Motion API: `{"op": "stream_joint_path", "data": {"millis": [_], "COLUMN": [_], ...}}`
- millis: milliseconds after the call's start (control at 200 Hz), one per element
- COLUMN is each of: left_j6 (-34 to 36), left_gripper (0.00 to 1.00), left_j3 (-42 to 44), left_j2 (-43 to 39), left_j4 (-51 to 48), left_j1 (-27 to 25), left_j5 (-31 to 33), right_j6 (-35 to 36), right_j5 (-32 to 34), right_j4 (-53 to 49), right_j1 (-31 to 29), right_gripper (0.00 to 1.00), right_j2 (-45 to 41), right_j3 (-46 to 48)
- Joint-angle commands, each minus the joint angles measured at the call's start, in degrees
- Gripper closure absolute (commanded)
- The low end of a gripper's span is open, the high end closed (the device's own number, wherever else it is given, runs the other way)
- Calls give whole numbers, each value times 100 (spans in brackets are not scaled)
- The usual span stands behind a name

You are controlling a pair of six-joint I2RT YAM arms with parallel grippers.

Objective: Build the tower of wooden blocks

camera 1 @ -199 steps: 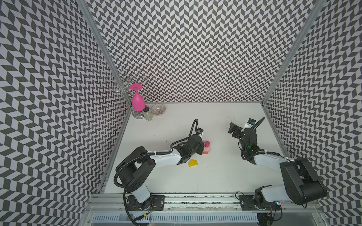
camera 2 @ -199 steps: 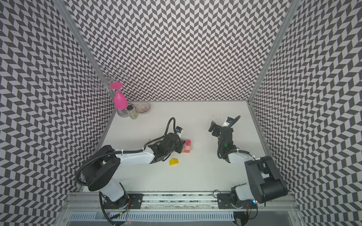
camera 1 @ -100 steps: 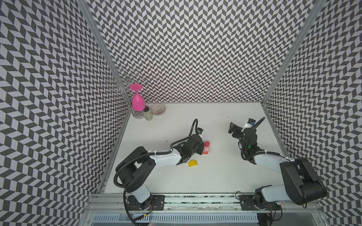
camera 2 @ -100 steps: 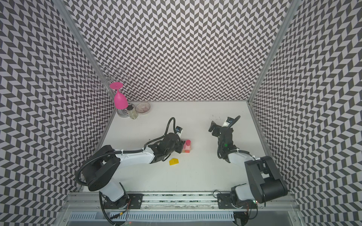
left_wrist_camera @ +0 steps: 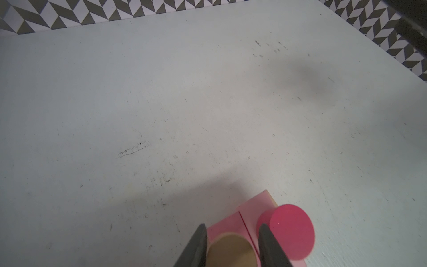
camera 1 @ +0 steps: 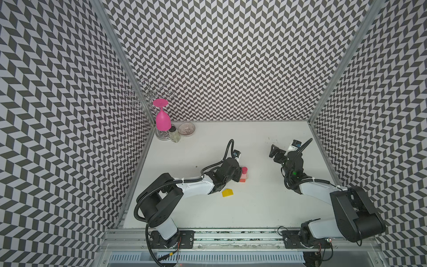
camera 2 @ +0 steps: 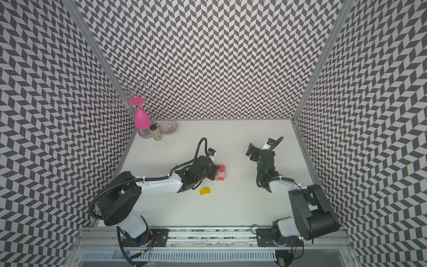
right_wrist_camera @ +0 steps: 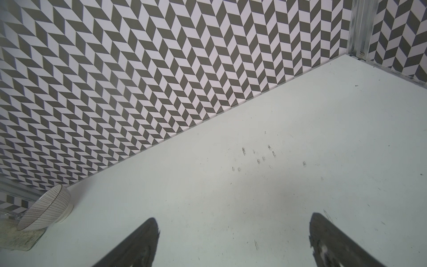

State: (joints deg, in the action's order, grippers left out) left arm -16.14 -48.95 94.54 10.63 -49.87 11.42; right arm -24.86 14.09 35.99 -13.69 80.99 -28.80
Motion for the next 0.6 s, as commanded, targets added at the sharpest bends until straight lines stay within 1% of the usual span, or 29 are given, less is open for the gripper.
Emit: {"op": "stream_joint_path", "data": {"millis": [0,205,466,596], "left_j6": [-29,-21,-56,-78], "left_gripper": [62,62,61,59], "left_j3": [-125,-139,-213,-334], "left_j2": [-12,8,-79,-259], "left_j4": [26,70,-47,-203], "left_j1": [-57,-64,-56,-50], "left_j5": [-69,-97,188,353], "right_j6": [50,50,83,39], "right_j5": [-29,-31,-72,-282], "right_j4": [175,173,180,-92], "right_j1": [25,29,25,6], "right_gripper": [0,1,0,0], "right_j2": [57,57,50,-101], "right_j3": [-126,-126,-119,-69]}}
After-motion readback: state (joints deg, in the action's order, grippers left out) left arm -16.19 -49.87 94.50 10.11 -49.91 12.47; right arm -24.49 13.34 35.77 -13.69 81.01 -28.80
